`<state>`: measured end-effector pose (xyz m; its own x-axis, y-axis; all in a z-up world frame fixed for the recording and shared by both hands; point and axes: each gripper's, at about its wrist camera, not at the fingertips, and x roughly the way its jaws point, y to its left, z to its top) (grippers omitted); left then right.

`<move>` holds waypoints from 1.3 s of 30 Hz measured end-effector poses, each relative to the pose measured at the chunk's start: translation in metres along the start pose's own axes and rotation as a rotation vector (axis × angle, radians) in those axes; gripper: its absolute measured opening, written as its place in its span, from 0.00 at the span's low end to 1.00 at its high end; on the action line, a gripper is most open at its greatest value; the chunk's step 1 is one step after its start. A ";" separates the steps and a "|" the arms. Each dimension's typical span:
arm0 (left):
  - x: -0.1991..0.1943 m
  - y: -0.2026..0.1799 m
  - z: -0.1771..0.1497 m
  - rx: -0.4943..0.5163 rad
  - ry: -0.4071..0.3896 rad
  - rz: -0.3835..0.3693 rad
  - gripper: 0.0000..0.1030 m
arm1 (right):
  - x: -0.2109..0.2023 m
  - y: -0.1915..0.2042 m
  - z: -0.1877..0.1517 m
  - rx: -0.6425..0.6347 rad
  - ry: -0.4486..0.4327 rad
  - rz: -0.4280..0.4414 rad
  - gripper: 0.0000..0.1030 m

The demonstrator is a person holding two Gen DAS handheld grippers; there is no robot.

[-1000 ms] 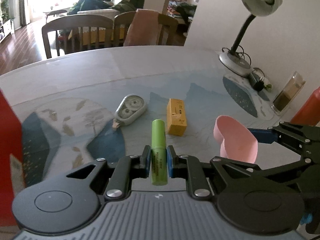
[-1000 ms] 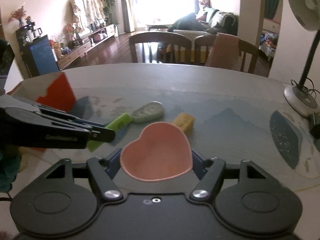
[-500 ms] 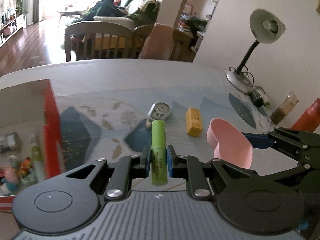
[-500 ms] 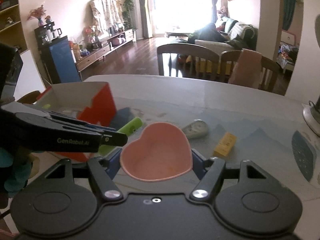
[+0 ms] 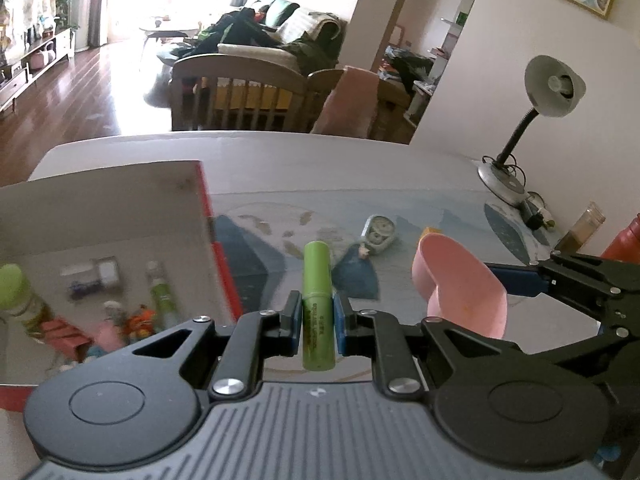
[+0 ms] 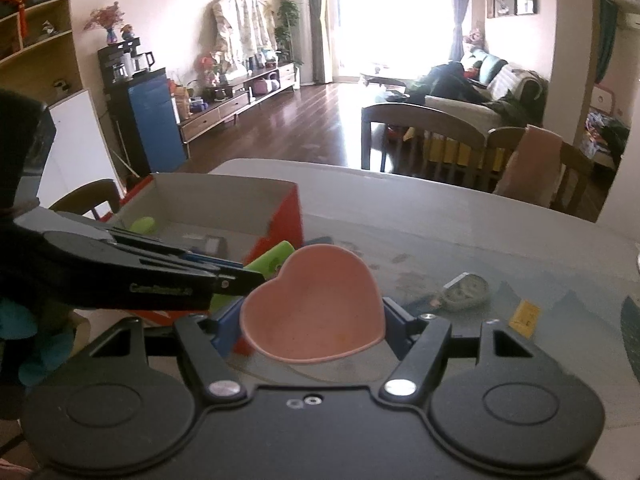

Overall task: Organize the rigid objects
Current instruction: 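Carry the green battery and pink heart bowl with both tools over the shoebox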

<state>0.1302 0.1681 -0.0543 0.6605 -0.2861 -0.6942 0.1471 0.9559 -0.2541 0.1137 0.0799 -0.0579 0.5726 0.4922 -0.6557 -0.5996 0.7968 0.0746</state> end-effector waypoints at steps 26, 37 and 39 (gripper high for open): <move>-0.041 0.123 0.002 -0.054 -0.036 0.094 0.16 | 0.071 0.097 0.034 -0.070 0.017 0.020 0.68; -0.021 0.177 0.003 -0.098 0.011 0.166 0.16 | 0.125 0.115 0.041 -0.107 0.083 0.015 0.68; -0.016 0.183 0.002 -0.103 0.020 0.171 0.16 | 0.135 0.118 0.041 -0.118 0.100 0.015 0.68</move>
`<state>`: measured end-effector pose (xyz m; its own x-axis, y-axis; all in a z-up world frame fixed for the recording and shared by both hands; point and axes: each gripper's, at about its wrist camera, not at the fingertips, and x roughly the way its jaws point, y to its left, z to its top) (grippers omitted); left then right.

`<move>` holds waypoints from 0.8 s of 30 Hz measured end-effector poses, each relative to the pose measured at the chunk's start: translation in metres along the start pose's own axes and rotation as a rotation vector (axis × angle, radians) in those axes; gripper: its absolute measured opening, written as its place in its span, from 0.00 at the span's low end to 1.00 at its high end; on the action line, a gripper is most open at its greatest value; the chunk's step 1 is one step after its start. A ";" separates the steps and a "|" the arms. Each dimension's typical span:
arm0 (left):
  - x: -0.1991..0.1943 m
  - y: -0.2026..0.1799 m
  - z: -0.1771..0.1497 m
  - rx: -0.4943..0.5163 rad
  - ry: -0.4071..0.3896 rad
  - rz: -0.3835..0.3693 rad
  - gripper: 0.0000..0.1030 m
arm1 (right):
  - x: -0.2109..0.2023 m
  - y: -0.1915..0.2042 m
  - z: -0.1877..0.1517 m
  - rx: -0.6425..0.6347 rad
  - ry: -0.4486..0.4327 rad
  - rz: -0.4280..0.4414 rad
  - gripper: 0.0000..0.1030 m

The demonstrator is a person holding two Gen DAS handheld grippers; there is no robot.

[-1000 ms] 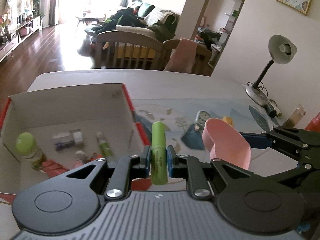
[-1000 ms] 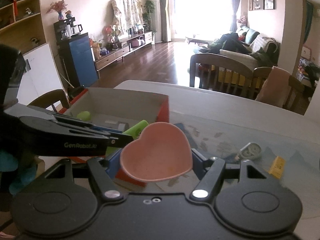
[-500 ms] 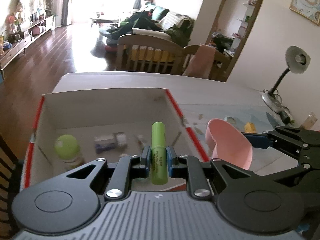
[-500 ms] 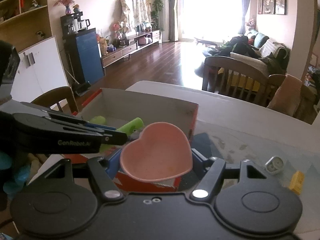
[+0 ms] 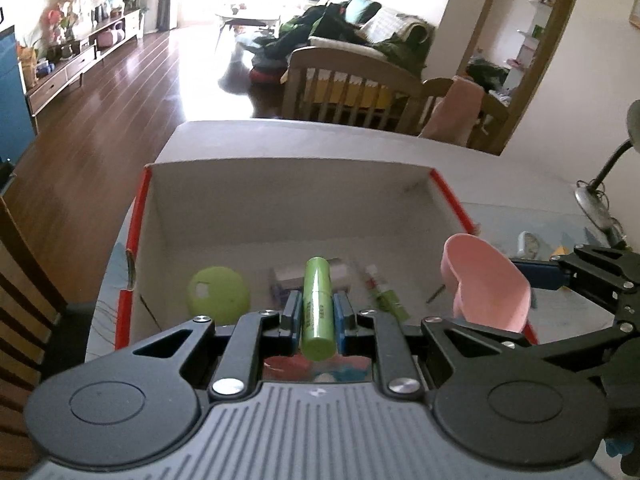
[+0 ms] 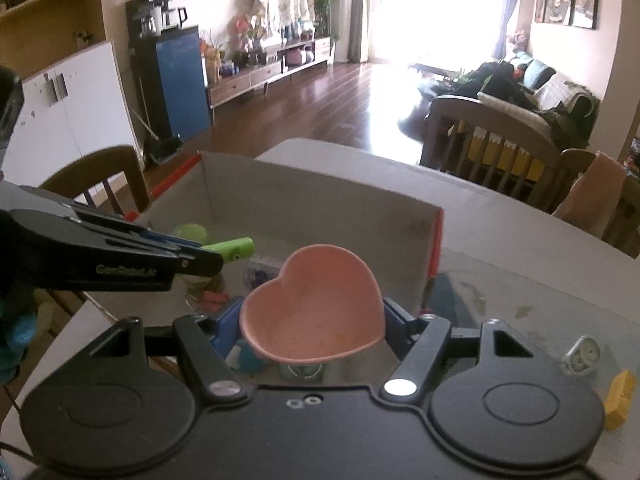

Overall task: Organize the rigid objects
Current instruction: 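Carry the green battery and pink heart bowl with both tools over the shoebox, then lower both tools into the shoebox and open them to release the battery and bowl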

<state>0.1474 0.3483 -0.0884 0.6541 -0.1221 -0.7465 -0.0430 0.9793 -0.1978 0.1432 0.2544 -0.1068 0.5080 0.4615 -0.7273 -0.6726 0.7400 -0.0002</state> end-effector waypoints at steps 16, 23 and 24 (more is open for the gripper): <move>0.039 0.011 -0.016 0.016 0.097 0.003 0.16 | 0.052 0.010 0.002 -0.058 0.131 -0.002 0.68; 0.051 0.013 -0.018 -0.011 0.157 0.002 0.16 | 0.056 0.011 0.002 -0.061 0.140 -0.006 0.68; 0.052 0.014 -0.019 -0.012 0.164 0.003 0.16 | 0.058 0.011 0.004 -0.061 0.143 -0.006 0.68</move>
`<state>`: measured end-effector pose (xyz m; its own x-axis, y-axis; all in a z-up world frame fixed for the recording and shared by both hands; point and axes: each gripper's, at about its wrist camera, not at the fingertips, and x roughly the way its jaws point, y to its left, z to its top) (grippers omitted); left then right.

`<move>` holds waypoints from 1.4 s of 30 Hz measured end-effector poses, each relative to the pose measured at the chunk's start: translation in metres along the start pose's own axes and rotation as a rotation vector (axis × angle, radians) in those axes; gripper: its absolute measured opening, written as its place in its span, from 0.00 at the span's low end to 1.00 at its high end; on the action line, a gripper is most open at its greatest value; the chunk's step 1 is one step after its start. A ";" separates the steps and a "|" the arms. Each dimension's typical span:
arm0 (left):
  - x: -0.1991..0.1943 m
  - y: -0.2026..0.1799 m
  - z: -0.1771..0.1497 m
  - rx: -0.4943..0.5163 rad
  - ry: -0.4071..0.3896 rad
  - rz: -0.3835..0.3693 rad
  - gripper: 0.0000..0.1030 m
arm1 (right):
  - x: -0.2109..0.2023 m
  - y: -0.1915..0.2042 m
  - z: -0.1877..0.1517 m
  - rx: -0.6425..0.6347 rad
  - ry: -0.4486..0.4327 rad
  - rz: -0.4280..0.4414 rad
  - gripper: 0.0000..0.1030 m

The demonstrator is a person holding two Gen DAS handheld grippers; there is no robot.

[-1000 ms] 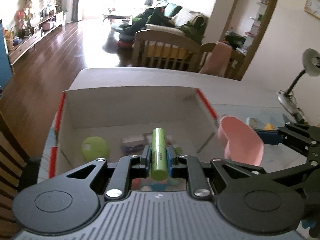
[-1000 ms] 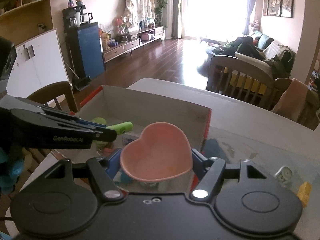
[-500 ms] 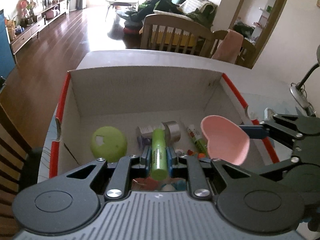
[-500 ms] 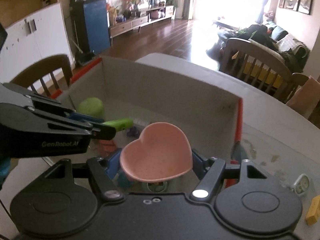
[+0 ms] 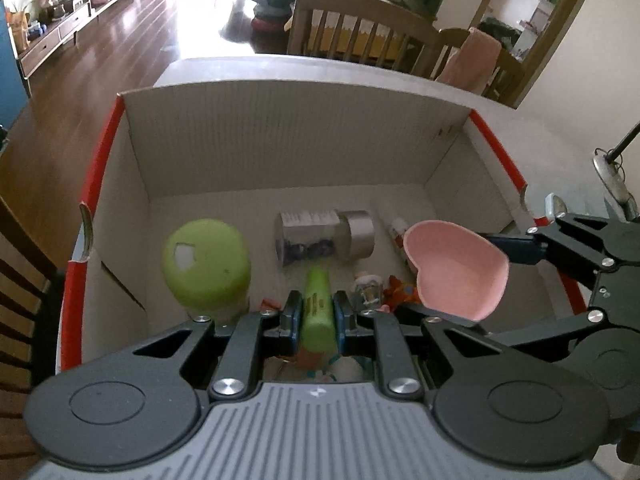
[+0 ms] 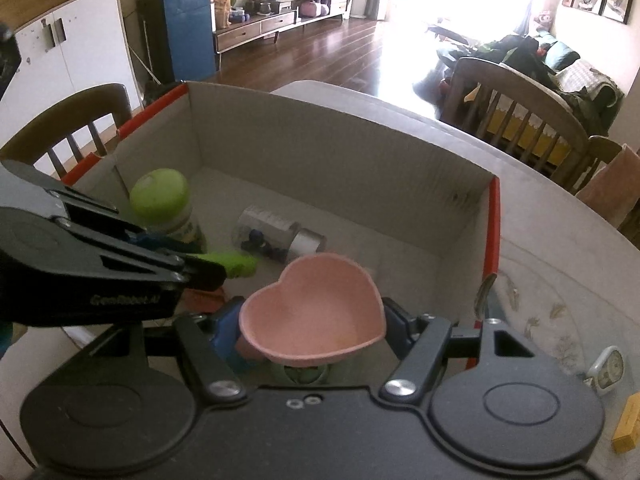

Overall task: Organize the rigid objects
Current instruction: 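Lower both tools into the shoebox and open them to release the battery and bowl, then move both tools back toward the remaining items on the table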

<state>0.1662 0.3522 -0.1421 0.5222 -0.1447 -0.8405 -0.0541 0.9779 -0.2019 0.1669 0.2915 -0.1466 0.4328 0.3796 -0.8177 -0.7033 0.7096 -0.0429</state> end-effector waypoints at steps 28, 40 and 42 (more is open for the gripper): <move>-0.026 -0.013 -0.011 0.036 -0.011 0.021 0.16 | -0.061 -0.009 -0.017 0.083 -0.103 0.060 0.71; -0.082 -0.036 -0.022 0.066 -0.124 0.001 0.16 | -0.107 -0.010 -0.023 0.111 -0.203 0.080 0.72; -0.092 -0.040 -0.022 0.066 -0.144 -0.006 0.16 | -0.117 -0.012 -0.025 0.119 -0.224 0.085 0.72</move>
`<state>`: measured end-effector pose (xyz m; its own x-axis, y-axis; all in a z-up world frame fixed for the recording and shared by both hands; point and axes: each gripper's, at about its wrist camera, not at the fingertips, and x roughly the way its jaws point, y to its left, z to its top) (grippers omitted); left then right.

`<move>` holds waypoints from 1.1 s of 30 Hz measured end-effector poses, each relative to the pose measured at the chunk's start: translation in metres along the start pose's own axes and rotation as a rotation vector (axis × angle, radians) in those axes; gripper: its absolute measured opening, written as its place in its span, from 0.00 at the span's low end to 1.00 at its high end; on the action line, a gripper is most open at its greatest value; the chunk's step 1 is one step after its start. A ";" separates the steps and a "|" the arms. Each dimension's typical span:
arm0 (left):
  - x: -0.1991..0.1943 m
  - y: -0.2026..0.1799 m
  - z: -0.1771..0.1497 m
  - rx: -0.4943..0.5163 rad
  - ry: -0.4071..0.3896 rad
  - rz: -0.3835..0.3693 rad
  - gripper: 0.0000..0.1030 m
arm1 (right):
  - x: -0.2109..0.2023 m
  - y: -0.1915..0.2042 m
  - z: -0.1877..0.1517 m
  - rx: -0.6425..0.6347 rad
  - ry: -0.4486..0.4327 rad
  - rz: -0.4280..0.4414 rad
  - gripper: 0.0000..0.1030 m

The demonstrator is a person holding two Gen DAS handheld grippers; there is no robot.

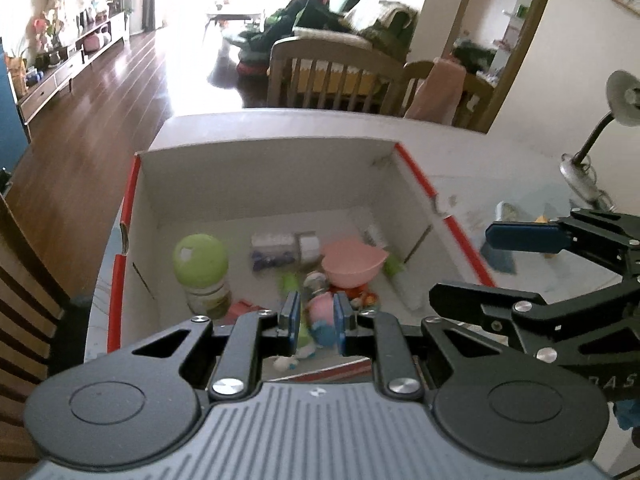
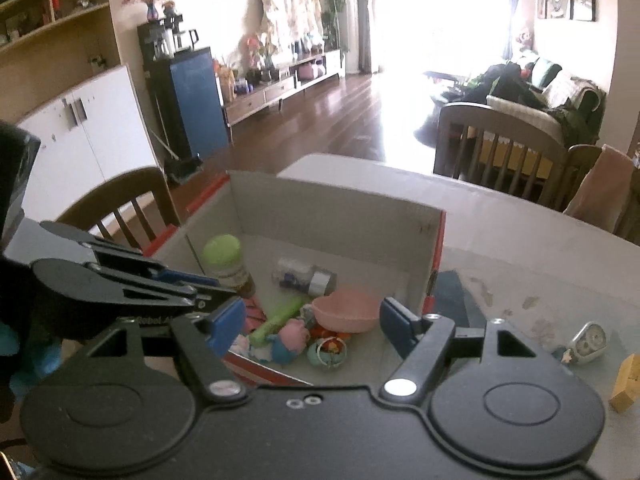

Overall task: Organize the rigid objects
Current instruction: 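Move both tools back toward the remaining items on the table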

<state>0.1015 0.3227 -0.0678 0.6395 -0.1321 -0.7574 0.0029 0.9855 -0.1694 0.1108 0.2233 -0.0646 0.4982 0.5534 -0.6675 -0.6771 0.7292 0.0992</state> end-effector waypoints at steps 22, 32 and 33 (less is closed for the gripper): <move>-0.038 -0.076 -0.002 0.039 -0.134 0.078 0.16 | -0.076 -0.037 -0.019 0.028 -0.140 0.026 0.81; -0.016 -0.124 -0.001 0.057 -0.118 0.031 0.19 | -0.092 -0.090 -0.050 0.082 -0.128 -0.048 0.83; -0.013 -0.131 -0.001 0.057 -0.116 0.018 0.27 | -0.095 -0.097 -0.054 0.089 -0.126 -0.059 0.83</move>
<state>0.0919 0.1949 -0.0359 0.7244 -0.1045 -0.6815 0.0323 0.9925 -0.1178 0.1004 0.0786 -0.0506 0.6031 0.5507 -0.5771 -0.5969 0.7915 0.1315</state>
